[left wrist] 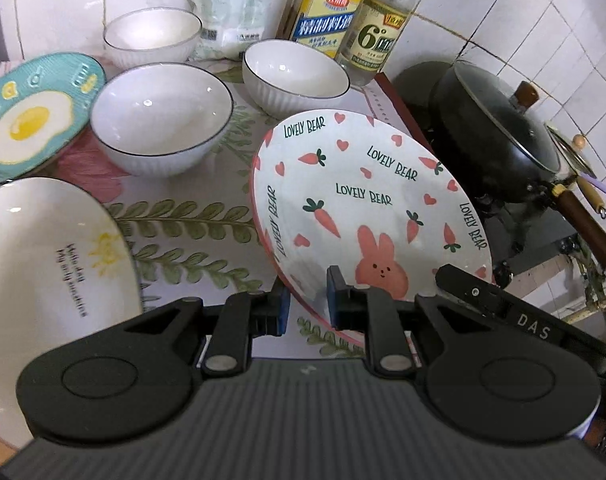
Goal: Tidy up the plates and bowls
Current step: 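Lift the pink plate with both grippers and carry it over the white plate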
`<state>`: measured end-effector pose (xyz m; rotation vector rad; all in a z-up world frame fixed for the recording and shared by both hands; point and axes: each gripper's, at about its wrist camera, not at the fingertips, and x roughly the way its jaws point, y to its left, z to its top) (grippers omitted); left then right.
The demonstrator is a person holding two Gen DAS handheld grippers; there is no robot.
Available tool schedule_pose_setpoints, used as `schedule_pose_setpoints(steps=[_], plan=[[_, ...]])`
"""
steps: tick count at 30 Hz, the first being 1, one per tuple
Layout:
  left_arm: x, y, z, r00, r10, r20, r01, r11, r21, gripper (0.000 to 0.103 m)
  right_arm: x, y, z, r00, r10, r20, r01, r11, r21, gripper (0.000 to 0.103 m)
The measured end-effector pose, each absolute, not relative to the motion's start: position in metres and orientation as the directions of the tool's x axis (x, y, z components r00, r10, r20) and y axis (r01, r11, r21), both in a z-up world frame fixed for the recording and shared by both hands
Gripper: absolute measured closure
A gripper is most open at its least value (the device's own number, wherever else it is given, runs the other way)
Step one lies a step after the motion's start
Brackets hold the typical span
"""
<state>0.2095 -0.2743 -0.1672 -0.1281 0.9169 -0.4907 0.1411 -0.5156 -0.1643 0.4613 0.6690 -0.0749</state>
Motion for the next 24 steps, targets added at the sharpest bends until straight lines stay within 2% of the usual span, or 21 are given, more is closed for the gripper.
schedule_pose_setpoints(steps=[15, 24], plan=[[0.145, -0.216, -0.115, 0.59, -0.455, -0.667, 0.331, 0.89, -0.315, 0.086, 0.1, -0.477, -0.116, 0.81, 0.166, -0.563, 0.076, 0.921, 0.381, 0.08], [0.114, -0.172, -0.107, 0.619, -0.445, -0.647, 0.289, 0.895, -0.339, 0.086, 0.075, -0.442, -0.102, 0.811, 0.219, -0.542, -0.004, 0.929, 0.369, 0.08]])
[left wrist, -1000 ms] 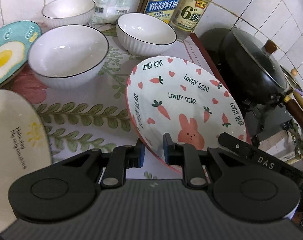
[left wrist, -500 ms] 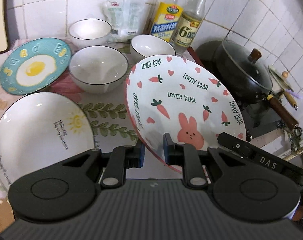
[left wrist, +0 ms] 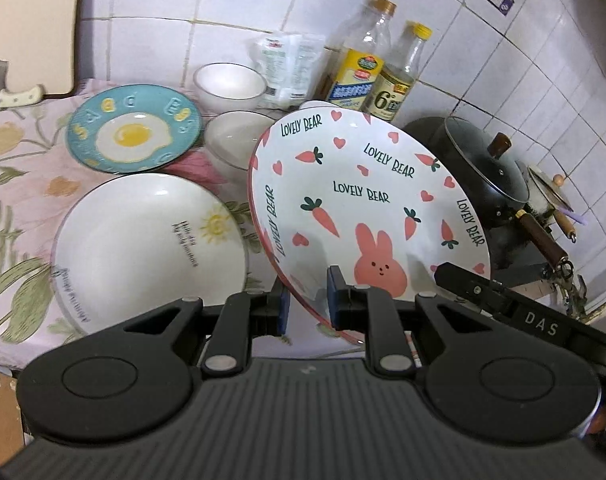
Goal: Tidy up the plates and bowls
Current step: 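Lift the pink plate with both grippers and carry it over the white plate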
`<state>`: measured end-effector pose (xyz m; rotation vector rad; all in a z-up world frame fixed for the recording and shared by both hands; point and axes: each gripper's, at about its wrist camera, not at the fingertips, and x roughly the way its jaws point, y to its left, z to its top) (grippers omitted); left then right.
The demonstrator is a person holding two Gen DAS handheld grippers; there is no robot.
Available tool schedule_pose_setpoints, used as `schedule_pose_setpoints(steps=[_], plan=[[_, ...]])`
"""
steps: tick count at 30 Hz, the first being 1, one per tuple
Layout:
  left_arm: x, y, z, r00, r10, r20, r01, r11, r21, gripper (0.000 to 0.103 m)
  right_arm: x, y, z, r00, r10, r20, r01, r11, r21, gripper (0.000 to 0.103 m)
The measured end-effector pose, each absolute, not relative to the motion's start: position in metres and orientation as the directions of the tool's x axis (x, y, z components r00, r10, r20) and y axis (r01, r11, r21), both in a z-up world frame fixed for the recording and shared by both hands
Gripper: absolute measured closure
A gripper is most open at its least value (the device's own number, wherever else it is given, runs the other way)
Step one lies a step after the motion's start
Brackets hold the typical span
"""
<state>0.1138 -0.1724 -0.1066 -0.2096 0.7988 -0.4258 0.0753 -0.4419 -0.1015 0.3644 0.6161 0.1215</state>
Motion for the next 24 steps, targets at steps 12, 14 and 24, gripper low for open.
schedule_pose_setpoints(steps=[12, 14, 24], plan=[[0.089, -0.12, -0.122, 0.636, -0.404, -0.658, 0.212, 0.911, -0.354, 0.086, 0.069, -0.394, -0.107, 0.763, 0.281, -0.582, -0.083, 0.936, 0.343, 0.079], [0.087, -0.113, -0.125, 0.635, -0.398, -0.662, 0.2, 0.913, -0.356, 0.086, 0.07, -0.387, -0.109, 0.753, 0.287, -0.592, -0.09, 0.936, 0.34, 0.079], [0.091, -0.081, -0.151, 0.617, -0.379, -0.69, 0.15, 0.917, -0.37, 0.086, 0.08, -0.355, -0.127, 0.699, 0.304, -0.647, -0.113, 0.941, 0.32, 0.079]])
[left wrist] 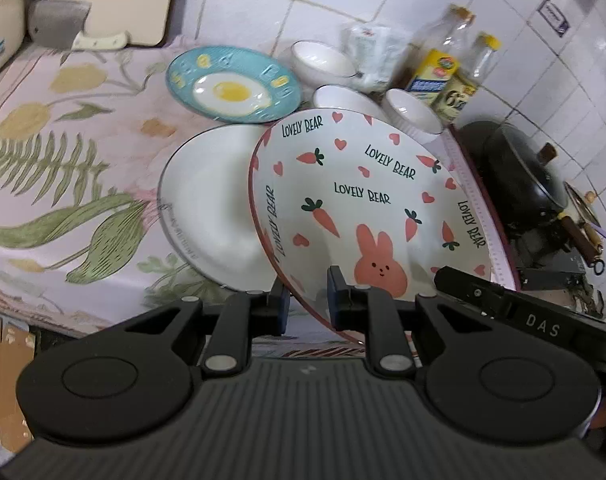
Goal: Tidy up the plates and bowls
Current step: 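Lift the pink plate with both grippers and carry it over the white plate, then lower the pink plate onto the white plate and open both grippers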
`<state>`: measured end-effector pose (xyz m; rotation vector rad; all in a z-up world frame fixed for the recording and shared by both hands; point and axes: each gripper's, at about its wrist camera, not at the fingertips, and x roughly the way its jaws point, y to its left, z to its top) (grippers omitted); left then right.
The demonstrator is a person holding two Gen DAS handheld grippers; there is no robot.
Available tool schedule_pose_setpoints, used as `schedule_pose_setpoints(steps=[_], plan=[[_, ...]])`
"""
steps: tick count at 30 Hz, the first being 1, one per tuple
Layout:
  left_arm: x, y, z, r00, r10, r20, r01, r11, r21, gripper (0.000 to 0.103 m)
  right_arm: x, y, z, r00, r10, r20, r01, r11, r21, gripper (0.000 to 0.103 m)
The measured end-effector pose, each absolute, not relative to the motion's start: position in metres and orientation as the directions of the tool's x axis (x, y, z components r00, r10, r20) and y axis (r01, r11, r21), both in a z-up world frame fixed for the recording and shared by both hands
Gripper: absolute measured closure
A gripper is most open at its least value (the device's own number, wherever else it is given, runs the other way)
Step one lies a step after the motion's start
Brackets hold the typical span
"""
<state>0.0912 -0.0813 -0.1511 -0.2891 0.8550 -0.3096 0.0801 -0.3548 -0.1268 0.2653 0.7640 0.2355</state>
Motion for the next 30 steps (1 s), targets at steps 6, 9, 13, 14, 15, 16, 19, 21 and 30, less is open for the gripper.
schedule_pose_setpoints(steps=[6, 9, 13, 14, 15, 16, 19, 21, 30], plan=[[0.104, -0.062, -0.175, 0.582, -0.373, -0.722, 0.115, 0.918, -0.381, 0.086, 0.097, -0.334, -0.146, 0.655, 0.307, -0.691, -0.103, 0.942, 0.321, 0.079], [0.112, -0.054, -0.184, 0.561, -0.375, -0.738, 0.1, 0.916, -0.389, 0.086, 0.105, -0.327, -0.155, 0.625, 0.314, -0.715, -0.1, 0.94, 0.326, 0.079], [0.118, -0.046, -0.193, 0.543, -0.366, -0.756, 0.07, 0.917, -0.393, 0.086, 0.115, -0.315, -0.161, 0.592, 0.292, -0.751, -0.075, 0.948, 0.309, 0.079], [0.12, -0.046, -0.195, 0.538, -0.361, -0.762, 0.065, 0.919, -0.389, 0.086, 0.117, -0.311, -0.163, 0.581, 0.285, -0.763, -0.071, 0.951, 0.302, 0.079], [0.121, -0.045, -0.197, 0.538, -0.361, -0.762, 0.056, 0.917, -0.395, 0.085, 0.119, -0.31, -0.164, 0.578, 0.281, -0.766, -0.071, 0.953, 0.295, 0.079], [0.123, -0.043, -0.198, 0.536, -0.363, -0.763, 0.05, 0.915, -0.4, 0.085, 0.121, -0.307, -0.164, 0.579, 0.273, -0.769, -0.076, 0.956, 0.282, 0.079], [0.128, -0.04, -0.199, 0.53, -0.361, -0.768, 0.028, 0.912, -0.409, 0.085, 0.129, -0.303, -0.164, 0.566, 0.267, -0.78, -0.073, 0.959, 0.275, 0.079], [0.132, -0.038, -0.201, 0.524, -0.361, -0.771, 0.01, 0.908, -0.418, 0.085, 0.135, -0.301, -0.164, 0.555, 0.261, -0.79, -0.074, 0.961, 0.266, 0.079], [0.152, -0.037, -0.202, 0.485, -0.344, -0.804, -0.061, 0.904, -0.424, 0.085, 0.151, -0.289, -0.164, 0.54, 0.232, -0.809, -0.08, 0.971, 0.225, 0.077]])
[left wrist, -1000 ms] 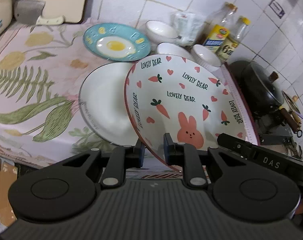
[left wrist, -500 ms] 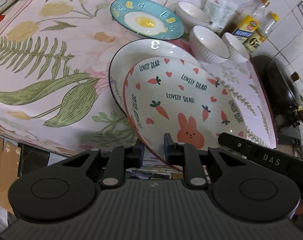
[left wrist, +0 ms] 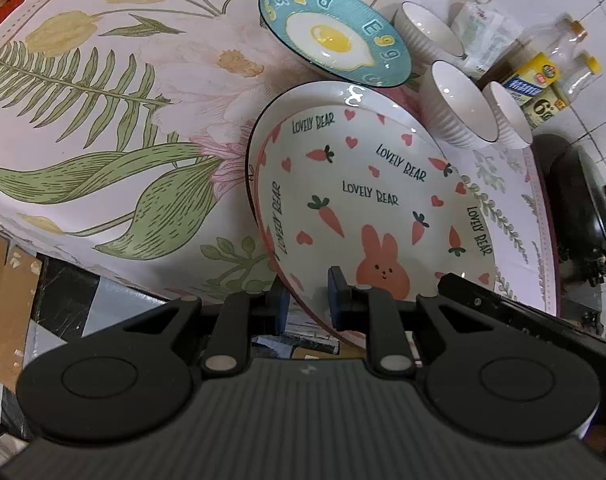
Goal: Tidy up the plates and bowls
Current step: 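Lower the pink plate onto the white plate and open both grippers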
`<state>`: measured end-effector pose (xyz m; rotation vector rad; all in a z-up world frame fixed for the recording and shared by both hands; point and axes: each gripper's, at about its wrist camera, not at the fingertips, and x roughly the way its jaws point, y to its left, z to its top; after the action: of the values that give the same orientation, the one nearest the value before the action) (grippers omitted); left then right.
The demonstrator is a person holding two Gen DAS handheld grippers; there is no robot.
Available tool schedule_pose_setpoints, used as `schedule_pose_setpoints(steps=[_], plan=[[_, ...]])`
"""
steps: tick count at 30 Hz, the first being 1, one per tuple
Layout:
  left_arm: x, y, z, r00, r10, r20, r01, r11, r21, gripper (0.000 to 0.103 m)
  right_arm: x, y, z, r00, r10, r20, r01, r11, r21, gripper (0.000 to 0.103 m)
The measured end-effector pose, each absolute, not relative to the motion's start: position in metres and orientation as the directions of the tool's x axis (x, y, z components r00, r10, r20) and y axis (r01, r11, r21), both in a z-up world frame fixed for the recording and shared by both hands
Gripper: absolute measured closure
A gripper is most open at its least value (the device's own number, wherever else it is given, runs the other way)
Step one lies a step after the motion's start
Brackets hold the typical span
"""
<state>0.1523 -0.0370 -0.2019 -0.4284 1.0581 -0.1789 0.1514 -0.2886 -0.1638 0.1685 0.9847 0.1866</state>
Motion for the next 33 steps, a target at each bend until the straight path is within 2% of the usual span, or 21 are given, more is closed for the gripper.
schedule_pose_setpoints(steps=[7, 10, 18, 30, 33], plan=[[0.161, -0.034, -0.206, 0.441, -0.358, -0.823, -0.109, 0.889, -0.445, 0.085, 0.158, -0.281, -0.168, 0.563, 0.196, -0.803, -0.109, 0.981, 0.163, 0.073], [0.162, -0.039, -0.203, 0.425, -0.338, -0.84, -0.103, 0.904, -0.416, 0.085, 0.157, -0.276, -0.171, 0.589, 0.161, -0.792, -0.128, 0.986, 0.105, 0.071], [0.166, -0.047, -0.199, 0.432, -0.287, -0.855, -0.107, 0.925, -0.364, 0.085, 0.158, -0.278, -0.181, 0.643, 0.146, -0.752, -0.131, 0.988, 0.08, 0.071], [0.154, -0.045, -0.186, 0.471, -0.25, -0.846, -0.101, 0.937, -0.334, 0.085, 0.159, -0.276, -0.185, 0.665, 0.129, -0.736, -0.151, 0.988, 0.037, 0.069], [0.145, -0.045, -0.177, 0.486, -0.245, -0.839, -0.08, 0.943, -0.322, 0.085, 0.144, -0.273, -0.175, 0.695, 0.118, -0.71, -0.185, 0.983, -0.017, 0.069]])
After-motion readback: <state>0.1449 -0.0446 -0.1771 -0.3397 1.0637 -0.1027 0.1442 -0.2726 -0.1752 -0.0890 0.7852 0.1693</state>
